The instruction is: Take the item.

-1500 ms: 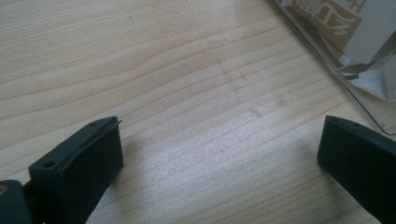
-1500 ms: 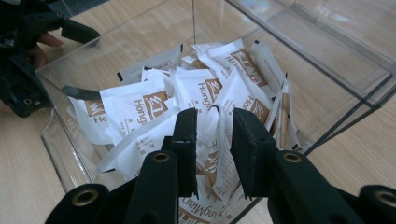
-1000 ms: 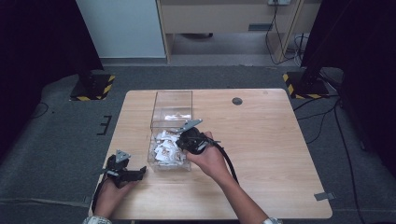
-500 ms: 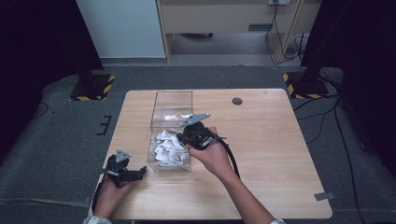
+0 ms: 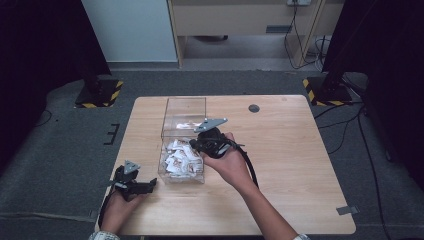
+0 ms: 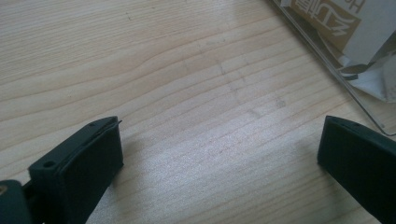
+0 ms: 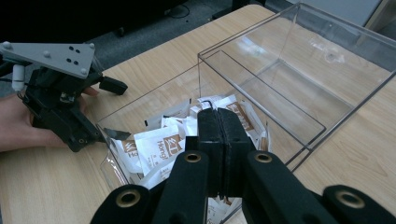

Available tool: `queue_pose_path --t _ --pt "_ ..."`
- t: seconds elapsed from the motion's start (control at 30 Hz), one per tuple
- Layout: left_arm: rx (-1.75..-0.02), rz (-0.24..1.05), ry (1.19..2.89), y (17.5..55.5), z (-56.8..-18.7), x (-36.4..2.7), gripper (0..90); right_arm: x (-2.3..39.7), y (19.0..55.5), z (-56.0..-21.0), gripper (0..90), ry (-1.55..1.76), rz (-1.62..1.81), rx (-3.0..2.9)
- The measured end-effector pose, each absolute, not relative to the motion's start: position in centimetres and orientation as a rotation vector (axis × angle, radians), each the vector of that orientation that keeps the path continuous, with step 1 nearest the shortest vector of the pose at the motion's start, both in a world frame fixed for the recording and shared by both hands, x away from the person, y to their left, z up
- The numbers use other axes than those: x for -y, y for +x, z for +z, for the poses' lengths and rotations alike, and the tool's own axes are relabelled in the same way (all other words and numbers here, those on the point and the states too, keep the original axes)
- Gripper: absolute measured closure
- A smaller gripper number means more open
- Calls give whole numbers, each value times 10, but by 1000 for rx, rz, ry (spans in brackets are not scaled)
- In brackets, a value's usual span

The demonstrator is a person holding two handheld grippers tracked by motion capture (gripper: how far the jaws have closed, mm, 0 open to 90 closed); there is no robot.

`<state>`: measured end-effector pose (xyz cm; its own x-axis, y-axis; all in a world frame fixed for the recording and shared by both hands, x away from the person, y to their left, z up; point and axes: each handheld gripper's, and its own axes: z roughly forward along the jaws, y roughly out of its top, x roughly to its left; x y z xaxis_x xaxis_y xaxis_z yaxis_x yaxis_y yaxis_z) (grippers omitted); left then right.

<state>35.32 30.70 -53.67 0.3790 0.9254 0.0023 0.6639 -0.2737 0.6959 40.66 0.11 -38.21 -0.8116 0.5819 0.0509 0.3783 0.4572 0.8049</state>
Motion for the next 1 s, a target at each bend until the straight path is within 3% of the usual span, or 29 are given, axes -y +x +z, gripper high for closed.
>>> queue_pose_path --t 1.0 --pt "-1362 554 2032 353 -537 -307 0 35 410 -371 893 865 1305 -2412"
